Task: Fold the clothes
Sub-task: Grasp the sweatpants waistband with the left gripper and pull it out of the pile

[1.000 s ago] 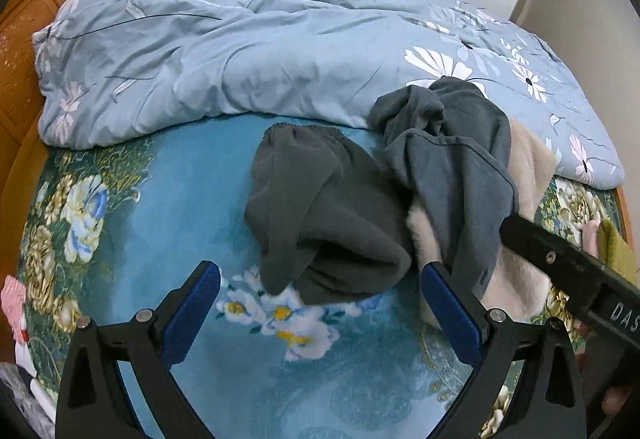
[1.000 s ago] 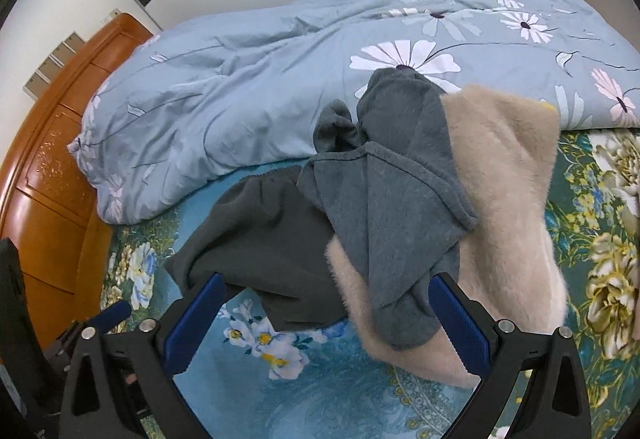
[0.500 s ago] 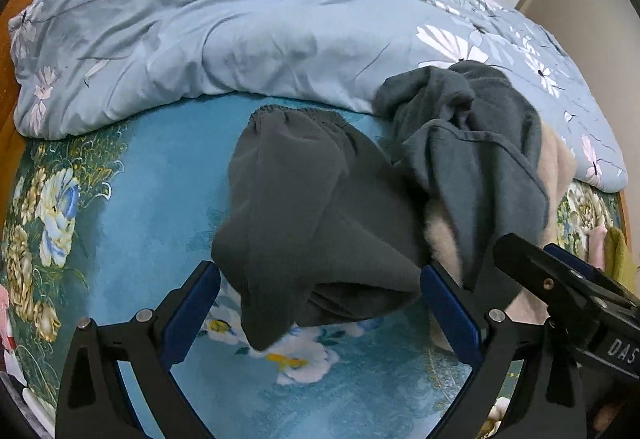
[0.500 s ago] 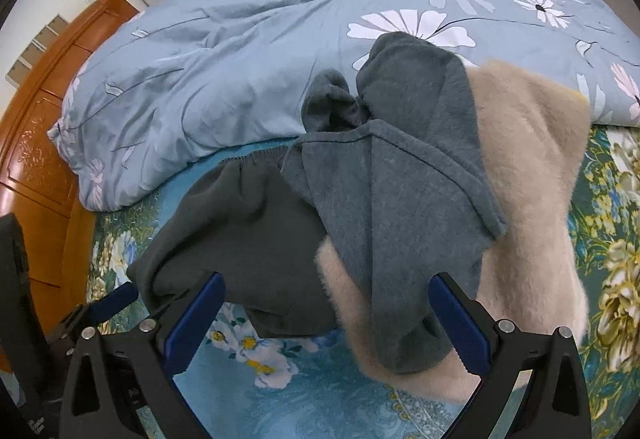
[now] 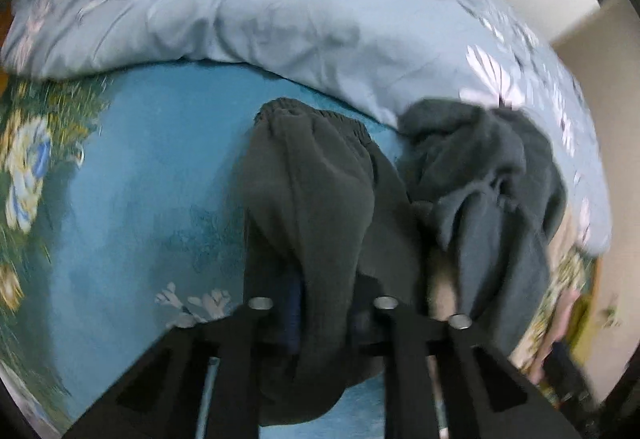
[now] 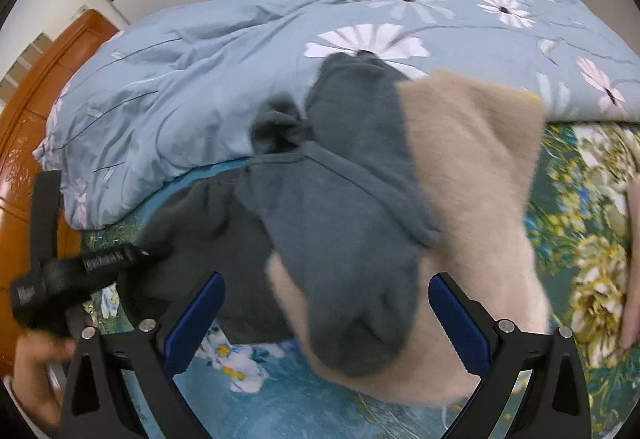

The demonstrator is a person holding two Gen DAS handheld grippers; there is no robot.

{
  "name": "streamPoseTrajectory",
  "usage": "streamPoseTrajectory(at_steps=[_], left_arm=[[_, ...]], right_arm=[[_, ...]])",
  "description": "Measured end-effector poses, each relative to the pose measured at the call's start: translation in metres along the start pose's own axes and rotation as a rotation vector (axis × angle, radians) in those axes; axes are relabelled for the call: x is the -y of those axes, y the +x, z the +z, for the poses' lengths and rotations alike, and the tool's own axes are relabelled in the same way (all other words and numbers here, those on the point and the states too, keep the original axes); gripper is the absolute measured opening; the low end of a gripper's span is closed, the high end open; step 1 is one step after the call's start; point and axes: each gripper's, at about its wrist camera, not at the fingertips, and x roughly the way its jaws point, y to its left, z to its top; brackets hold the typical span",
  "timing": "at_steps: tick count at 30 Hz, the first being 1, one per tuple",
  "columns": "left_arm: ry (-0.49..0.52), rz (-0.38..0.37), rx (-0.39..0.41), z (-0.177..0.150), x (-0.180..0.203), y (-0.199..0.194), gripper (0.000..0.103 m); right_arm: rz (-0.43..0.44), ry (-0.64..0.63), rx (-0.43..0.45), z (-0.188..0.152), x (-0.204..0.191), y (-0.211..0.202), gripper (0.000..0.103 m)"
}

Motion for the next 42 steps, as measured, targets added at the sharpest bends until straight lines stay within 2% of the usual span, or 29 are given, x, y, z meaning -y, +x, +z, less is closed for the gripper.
streamPoseTrajectory(at_steps=[2, 4, 7, 9, 13, 18, 26, 31, 34, 36, 39, 40, 42], left_arm=[[-0.047, -0.047, 0.022, -0.001, -0.005, -0.014, 0.010], [-0.064, -0.054, 0.074, -0.008, -0.012, -0.041, 0.009], [-0.086, -0.067, 0.135, -0.026, -0.028, -0.076, 0.009], [-0.104, -0.075, 0.160, -0.050, -0.050, -0.099, 0.008], [-0.107, 0.003, 0.131, -0.096, -0.092, -0.110, 0.008], [-0.241, 0.078, 0.068, -0.154, -0.155, -0.107, 0.008], [-0.395, 0.171, 0.017, -0.197, -0.250, -0.118, 0.008], [-0.460, 0.141, -0.021, -0.208, -0.298, -0.116, 0.011], [-0.475, 0.100, -0.049, -0.204, -0.317, -0.123, 0.015], [-0.466, 0.078, -0.047, -0.199, -0.326, -0.134, 0.030], [-0.387, 0.054, 0.013, -0.183, -0.326, -0.152, 0.047], [-0.352, 0.044, 0.027, -0.176, -0.322, -0.156, 0.048], [-0.283, 0.001, -0.005, -0.162, -0.308, -0.146, 0.056]], right_arm=[[-0.008, 0.023, -0.008, -0.006, 0.011, -0.007, 0.103], [-0.002, 0.053, -0.010, -0.013, 0.022, -0.016, 0.103], [-0.003, 0.088, -0.003, -0.027, 0.031, -0.033, 0.103], [0.009, 0.102, -0.017, -0.038, 0.030, -0.040, 0.103], [0.044, 0.094, -0.048, -0.066, 0.022, -0.049, 0.103], [0.099, 0.035, -0.114, -0.108, -0.001, -0.046, 0.103], [0.120, -0.060, -0.232, -0.160, -0.040, -0.022, 0.103], [0.108, -0.096, -0.256, -0.173, -0.063, -0.019, 0.103], [0.070, -0.055, -0.255, -0.174, -0.070, -0.024, 0.103], [0.044, 0.007, -0.247, -0.174, -0.073, -0.031, 0.103], [0.018, 0.085, -0.229, -0.174, -0.082, -0.038, 0.103], [0.008, 0.094, -0.227, -0.174, -0.087, -0.039, 0.103], [-0.013, 0.110, -0.231, -0.177, -0.097, -0.038, 0.103]])
